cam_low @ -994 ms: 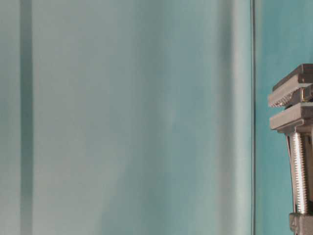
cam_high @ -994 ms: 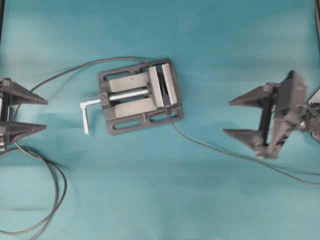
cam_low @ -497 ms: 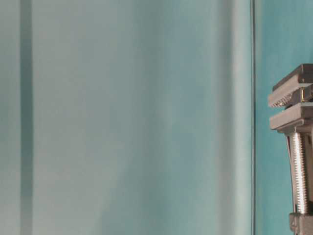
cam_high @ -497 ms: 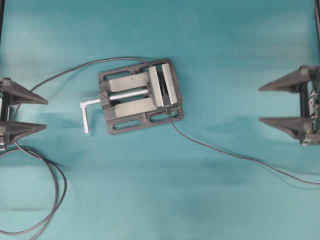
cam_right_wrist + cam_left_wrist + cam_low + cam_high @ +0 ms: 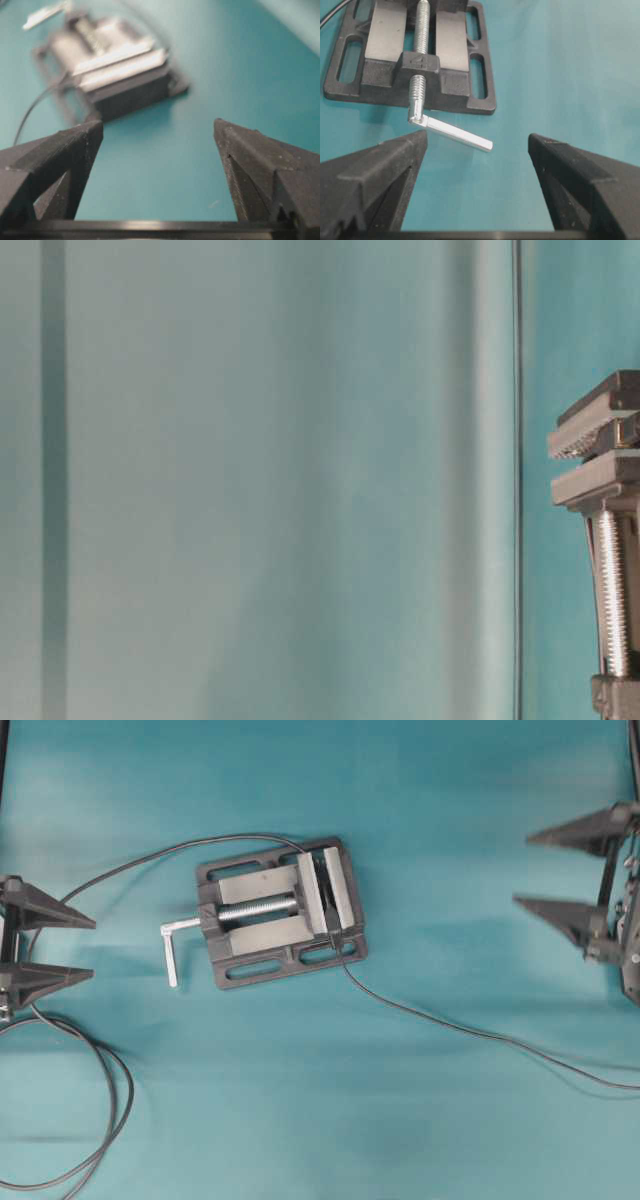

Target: Insert the USB cable into the fixed female connector.

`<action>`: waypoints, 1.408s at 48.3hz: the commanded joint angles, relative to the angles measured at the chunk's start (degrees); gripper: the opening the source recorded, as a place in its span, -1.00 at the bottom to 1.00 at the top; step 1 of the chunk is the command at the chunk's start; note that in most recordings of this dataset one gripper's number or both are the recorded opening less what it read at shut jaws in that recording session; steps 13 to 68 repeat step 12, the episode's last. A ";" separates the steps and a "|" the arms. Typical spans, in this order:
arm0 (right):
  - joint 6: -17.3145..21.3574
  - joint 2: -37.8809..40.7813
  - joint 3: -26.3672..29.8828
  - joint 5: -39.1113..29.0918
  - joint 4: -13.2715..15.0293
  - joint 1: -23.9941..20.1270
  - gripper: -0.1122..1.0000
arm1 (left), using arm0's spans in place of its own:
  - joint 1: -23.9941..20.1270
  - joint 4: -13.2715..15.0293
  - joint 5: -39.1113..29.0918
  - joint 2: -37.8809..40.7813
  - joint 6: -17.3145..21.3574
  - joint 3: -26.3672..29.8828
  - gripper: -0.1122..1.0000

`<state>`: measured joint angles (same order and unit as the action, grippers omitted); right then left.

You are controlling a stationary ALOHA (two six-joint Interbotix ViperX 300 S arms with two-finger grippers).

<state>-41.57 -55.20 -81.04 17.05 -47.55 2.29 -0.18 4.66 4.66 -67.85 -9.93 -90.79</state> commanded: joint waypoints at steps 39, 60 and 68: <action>0.79 -2.99 1.41 -4.04 0.70 0.18 0.84 | -0.09 -0.18 0.18 0.88 -0.79 0.79 0.97; 0.79 -2.99 1.41 -4.04 0.70 0.18 0.84 | -0.09 -0.18 0.18 0.88 -0.79 0.79 0.97; 0.79 -2.99 1.41 -4.04 0.70 0.18 0.84 | -0.09 -0.18 0.18 0.88 -0.79 0.79 0.97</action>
